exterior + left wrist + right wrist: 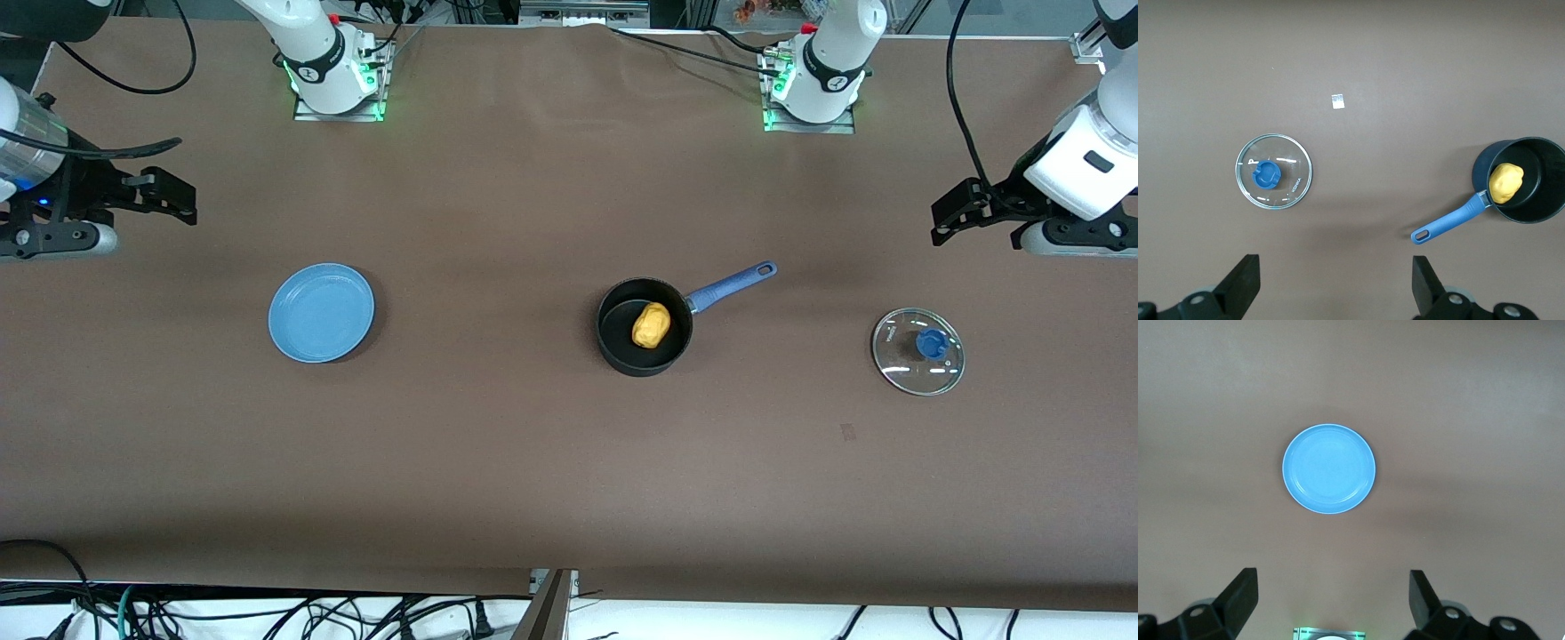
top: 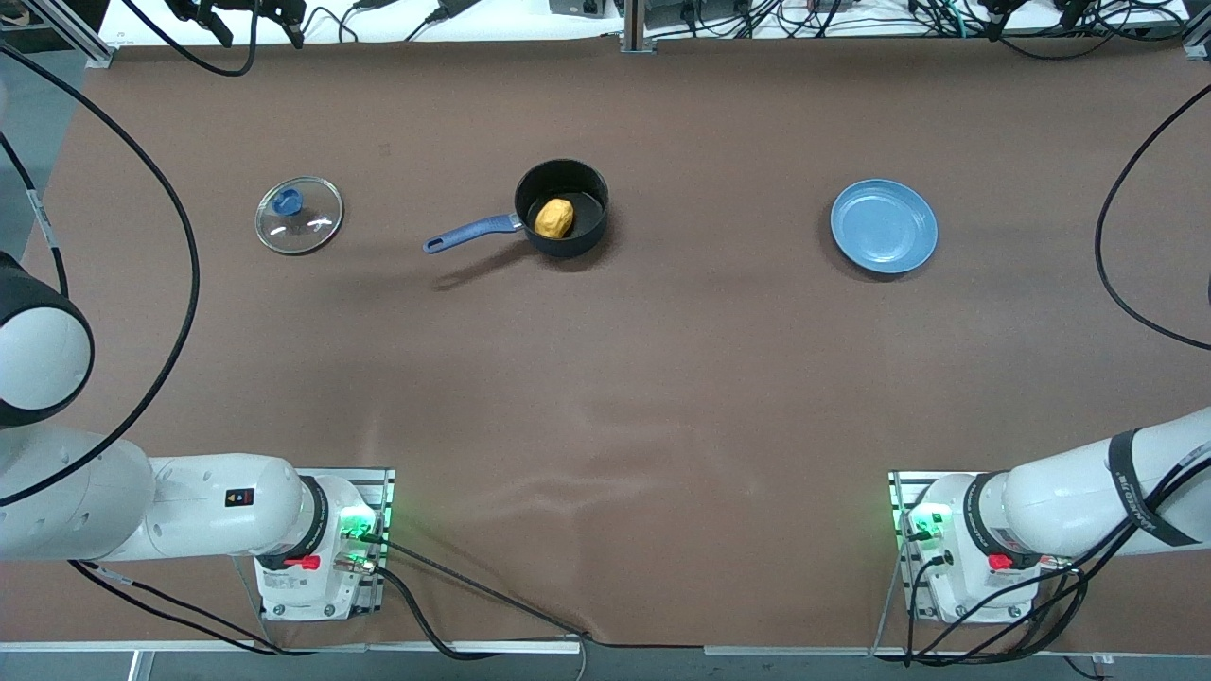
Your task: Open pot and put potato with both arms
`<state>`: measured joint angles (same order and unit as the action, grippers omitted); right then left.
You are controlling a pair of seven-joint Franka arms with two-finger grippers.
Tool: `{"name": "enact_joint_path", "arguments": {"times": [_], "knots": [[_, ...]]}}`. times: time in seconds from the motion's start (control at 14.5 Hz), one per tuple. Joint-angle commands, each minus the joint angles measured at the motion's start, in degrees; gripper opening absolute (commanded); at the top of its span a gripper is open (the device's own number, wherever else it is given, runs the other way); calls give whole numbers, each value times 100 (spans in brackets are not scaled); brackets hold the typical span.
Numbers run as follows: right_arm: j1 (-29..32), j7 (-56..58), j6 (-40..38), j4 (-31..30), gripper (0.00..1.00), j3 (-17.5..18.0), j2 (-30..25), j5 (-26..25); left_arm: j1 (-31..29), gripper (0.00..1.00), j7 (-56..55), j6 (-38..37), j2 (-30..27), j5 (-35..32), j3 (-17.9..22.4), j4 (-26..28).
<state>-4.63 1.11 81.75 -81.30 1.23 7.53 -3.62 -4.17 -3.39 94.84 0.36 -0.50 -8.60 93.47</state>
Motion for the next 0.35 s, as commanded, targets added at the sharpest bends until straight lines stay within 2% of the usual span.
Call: {"name": "enact_joint_path", "arguments": {"times": [0.0,0.28], "knots": [[41,118,-72,-176,100,9,-208,-7,-31,100,-30,-123,69,50,-11,-154],[41,197,-81,-132,100,-79,-129,1,-40,100,-30,-123,69,50,-11,-145]]}}
